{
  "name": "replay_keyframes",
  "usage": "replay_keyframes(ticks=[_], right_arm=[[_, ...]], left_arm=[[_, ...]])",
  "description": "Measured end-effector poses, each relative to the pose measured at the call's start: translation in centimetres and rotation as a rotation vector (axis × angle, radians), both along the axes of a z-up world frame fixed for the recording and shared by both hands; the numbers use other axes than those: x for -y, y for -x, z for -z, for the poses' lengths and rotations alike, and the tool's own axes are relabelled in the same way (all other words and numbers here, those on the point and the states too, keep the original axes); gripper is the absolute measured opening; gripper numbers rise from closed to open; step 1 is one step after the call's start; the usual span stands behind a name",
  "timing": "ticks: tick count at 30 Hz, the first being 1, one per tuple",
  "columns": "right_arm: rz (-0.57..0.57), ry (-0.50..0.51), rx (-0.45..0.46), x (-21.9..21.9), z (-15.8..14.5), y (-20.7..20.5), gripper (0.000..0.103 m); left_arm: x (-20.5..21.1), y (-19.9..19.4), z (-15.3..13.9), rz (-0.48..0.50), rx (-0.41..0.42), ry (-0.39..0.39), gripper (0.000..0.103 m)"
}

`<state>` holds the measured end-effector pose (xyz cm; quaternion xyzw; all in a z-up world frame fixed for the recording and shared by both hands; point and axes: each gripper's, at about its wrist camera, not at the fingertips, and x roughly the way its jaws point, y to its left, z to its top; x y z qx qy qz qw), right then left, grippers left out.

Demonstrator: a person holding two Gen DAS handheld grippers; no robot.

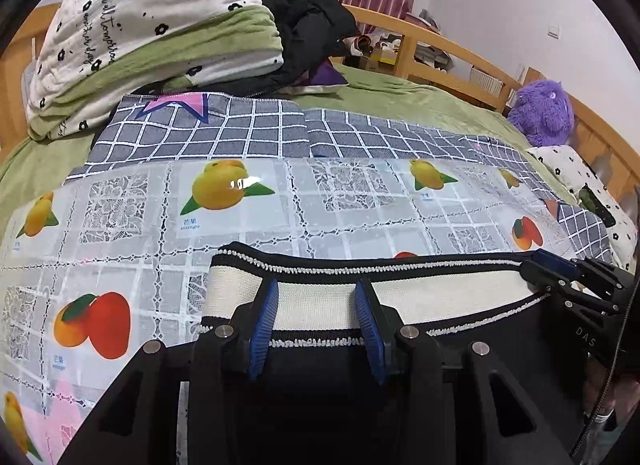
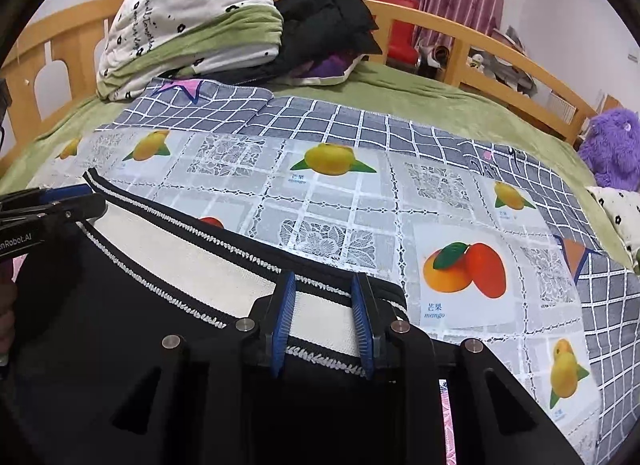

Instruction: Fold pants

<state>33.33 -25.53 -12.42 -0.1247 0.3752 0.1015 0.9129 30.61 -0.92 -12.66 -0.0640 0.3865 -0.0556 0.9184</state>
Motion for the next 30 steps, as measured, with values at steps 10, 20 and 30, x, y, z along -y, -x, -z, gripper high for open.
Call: replay_keyframes(ticks=[10,20,30], right_arm=[[0.006,-0.004,0.013,0.0,0.1,0.2,0.026],[0.017,-0.041,0.046,2.2,-2.7,1.8,0.027],[0.075,-0.074,-0.053,3.9,-1.7,2.9,0.027]], left_arm=[[0.4,0.2,0.1,-0.002,0.009,-0.012,0.038],[-1.6,2.2,-1.0,-0.017,0.022,-0.043,0.038],[-0.8,5.9,0.2,0.122,-0.119,-0.041,0.038]])
